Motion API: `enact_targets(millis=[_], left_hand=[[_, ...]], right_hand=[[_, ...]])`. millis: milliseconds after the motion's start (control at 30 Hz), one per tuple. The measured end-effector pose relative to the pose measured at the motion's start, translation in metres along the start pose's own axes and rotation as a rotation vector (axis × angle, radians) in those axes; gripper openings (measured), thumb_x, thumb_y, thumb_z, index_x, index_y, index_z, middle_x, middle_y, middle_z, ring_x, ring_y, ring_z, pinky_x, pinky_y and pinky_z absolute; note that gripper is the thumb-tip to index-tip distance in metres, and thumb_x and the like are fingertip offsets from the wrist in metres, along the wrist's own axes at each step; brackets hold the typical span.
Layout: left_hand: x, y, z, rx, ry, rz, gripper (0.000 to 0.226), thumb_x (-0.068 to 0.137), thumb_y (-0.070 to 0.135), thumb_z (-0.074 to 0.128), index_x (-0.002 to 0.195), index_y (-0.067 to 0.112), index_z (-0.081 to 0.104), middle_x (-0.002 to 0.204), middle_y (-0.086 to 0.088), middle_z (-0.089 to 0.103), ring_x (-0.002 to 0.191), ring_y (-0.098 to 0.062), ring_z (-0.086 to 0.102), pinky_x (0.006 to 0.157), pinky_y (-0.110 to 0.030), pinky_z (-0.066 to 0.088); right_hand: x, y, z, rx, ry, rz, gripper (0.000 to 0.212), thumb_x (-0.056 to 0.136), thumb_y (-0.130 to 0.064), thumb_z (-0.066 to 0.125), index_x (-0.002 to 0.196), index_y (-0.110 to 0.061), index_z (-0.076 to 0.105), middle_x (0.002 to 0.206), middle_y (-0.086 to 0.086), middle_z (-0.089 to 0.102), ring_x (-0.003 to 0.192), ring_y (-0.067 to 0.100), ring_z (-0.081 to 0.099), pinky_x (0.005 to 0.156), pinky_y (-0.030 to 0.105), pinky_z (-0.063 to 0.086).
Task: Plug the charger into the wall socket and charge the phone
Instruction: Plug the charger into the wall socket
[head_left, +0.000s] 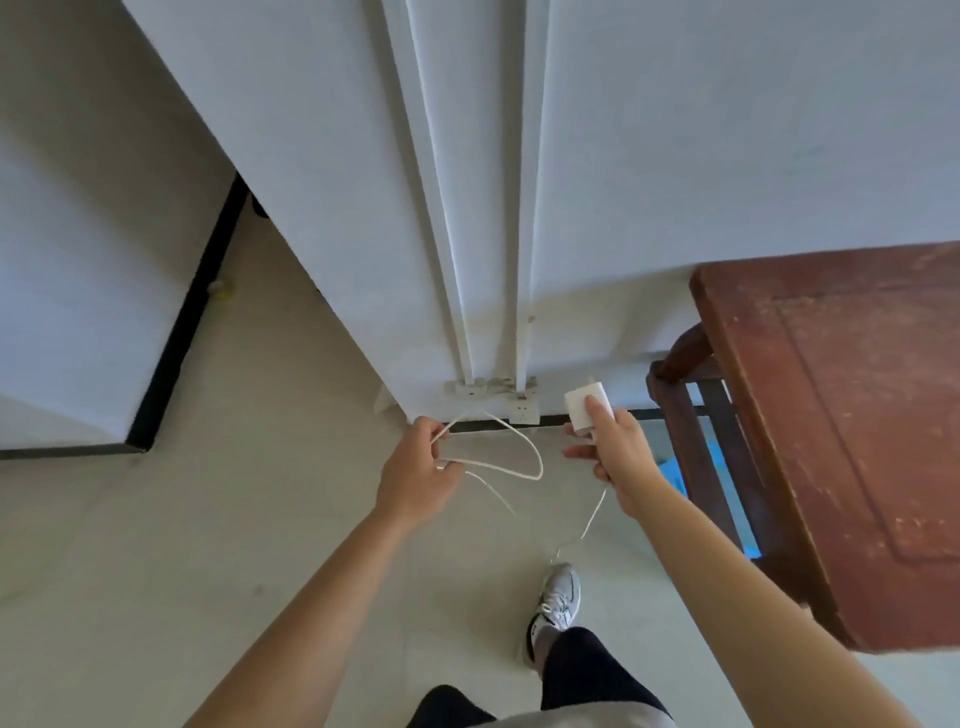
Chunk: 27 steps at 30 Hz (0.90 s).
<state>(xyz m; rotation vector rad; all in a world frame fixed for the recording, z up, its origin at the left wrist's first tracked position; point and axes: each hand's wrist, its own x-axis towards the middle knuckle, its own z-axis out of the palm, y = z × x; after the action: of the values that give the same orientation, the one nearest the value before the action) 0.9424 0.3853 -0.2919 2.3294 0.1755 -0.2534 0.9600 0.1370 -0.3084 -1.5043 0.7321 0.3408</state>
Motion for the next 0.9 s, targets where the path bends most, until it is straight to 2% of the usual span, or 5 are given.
enact_targets(millis=[300, 433, 667, 800, 900], left_hand=[[0.121, -0.074, 0.123, -0.111, -0.199, -0.138, 0.038, 0.093, 0.034, 0.038, 0.117, 0.018, 0.064, 0.107, -0.007, 0.064, 0.098, -0.017, 0.061, 0.090, -0.034, 0.047], [0.169, -0.131, 0.174, -0.061, -0.196, -0.188, 0.032, 0.100, 0.039, 0.042, 0.124, 0.021, 0.052, 0.080, 0.006, 0.066, 0.070, 0.003, 0.062, 0.062, -0.022, 0.046], [0.271, -0.268, 0.290, 0.045, -0.318, -0.166, 0.029, 0.090, 0.014, 0.058, 0.118, 0.017, 0.065, 0.129, -0.004, 0.057, 0.094, -0.025, 0.064, 0.095, -0.036, 0.050], [0.318, -0.320, 0.343, -0.130, -0.288, -0.207, 0.060, 0.092, 0.041, 0.059, 0.145, 0.025, 0.036, 0.133, 0.009, 0.048, 0.082, -0.030, 0.067, 0.051, -0.019, 0.054], [0.350, -0.342, 0.372, 0.052, -0.219, -0.035, 0.054, 0.095, 0.036, 0.055, 0.144, 0.016, 0.042, 0.143, -0.002, 0.046, 0.107, -0.026, 0.064, 0.086, -0.034, 0.055]], right_hand=[[0.155, 0.097, 0.029, -0.004, 0.142, 0.110, 0.033, 0.098, -0.046, 0.051, 0.123, -0.025, 0.044, 0.108, 0.000, 0.066, 0.055, 0.004, 0.072, 0.057, 0.028, 0.040], [0.206, 0.160, 0.057, -0.007, 0.176, 0.133, 0.033, 0.097, -0.044, 0.056, 0.119, -0.022, 0.047, 0.102, -0.003, 0.067, 0.063, 0.008, 0.075, 0.053, 0.027, 0.039], [0.335, 0.284, 0.121, -0.162, 0.184, 0.058, 0.023, 0.101, -0.036, 0.053, 0.114, -0.021, 0.041, 0.099, 0.007, 0.073, 0.055, -0.011, 0.065, 0.040, 0.008, 0.038], [0.404, 0.322, 0.142, -0.387, 0.218, -0.182, 0.036, 0.102, -0.038, 0.053, 0.125, -0.012, 0.045, 0.085, -0.002, 0.068, 0.079, 0.017, 0.069, 0.057, 0.029, 0.048], [0.446, 0.338, 0.148, -0.525, 0.264, -0.349, 0.045, 0.103, -0.039, 0.051, 0.131, -0.005, 0.047, 0.083, 0.001, 0.063, 0.076, 0.028, 0.065, 0.061, 0.035, 0.046]])
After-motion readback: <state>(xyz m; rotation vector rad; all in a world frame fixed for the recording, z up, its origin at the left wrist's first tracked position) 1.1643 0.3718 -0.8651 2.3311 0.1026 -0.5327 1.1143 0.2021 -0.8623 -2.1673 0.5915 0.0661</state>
